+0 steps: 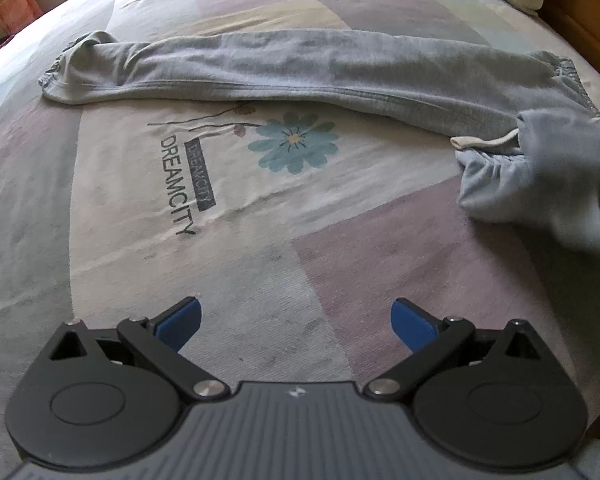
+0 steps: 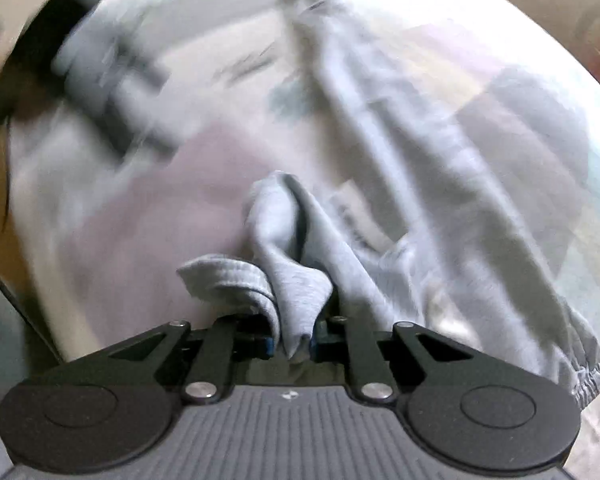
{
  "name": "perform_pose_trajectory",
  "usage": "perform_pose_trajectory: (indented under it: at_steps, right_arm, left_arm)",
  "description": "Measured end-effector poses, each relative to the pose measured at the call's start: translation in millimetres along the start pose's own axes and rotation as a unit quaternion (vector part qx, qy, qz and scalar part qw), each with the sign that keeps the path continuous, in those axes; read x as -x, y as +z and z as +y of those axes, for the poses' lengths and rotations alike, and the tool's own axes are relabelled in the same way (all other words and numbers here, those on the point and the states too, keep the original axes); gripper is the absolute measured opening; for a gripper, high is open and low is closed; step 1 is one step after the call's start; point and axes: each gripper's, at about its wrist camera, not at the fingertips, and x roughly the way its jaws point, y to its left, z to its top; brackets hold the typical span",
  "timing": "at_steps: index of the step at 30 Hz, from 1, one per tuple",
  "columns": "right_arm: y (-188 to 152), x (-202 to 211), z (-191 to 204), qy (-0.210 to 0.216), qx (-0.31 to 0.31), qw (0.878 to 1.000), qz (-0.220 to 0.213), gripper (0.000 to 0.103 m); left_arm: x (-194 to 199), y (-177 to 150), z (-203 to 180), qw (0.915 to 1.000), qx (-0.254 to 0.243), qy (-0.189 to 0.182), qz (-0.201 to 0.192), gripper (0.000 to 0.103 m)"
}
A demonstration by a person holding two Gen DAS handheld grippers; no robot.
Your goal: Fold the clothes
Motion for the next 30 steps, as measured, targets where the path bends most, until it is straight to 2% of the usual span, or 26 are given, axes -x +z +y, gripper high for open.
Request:
perform_pose_trajectory:
  at_steps: [3, 10, 14, 16, 18, 21, 24, 30]
  right_arm:
    - [24, 1, -36, -0.030, -0.024, 0.999, -0.025, 0.019]
    - [21, 15, -115, -0.103, -0.126, 0.986, -0.022, 0.022]
    - [12, 16, -146, -0.161, -0.158, 0.974, 0.000, 0.034]
    - [5, 12, -156, -0.186, -0.182, 0.965, 0.016, 0.047]
    - [-2, 15, -161, -0.211, -0.192, 0.958, 0.022, 0.054]
    - [-14, 26, -161, -0.228, -0.206, 0.951, 0.019, 0.054]
    - [-25, 42, -157, -0.232, -0.227, 0.946, 0.006, 0.054]
    - [-35, 70, -122, -0.218, -0.228, 0.948, -0.041, 0.056]
  left_arm:
    - [1, 4, 0, 1.0000, -0.001, -0.002, -0.003, 0.101]
    - [1, 9, -6, 0.9999, -0.003, -0.013, -0.007, 0.101]
    - [-2, 12, -12, 0.9997, -0.001, -0.025, -0.006, 0.101]
    - [-5, 18, -15, 0.9993, 0.005, -0.036, -0.006, 0.101]
    - [-8, 24, -18, 0.9990, 0.007, -0.044, -0.008, 0.101]
    - [-10, 36, -27, 0.9987, 0.000, -0.048, -0.017, 0.101]
    - [-12, 52, -34, 0.9974, 0.001, -0.067, -0.028, 0.100]
    - [-19, 91, -54, 0.9896, 0.028, -0.131, -0.052, 0.099]
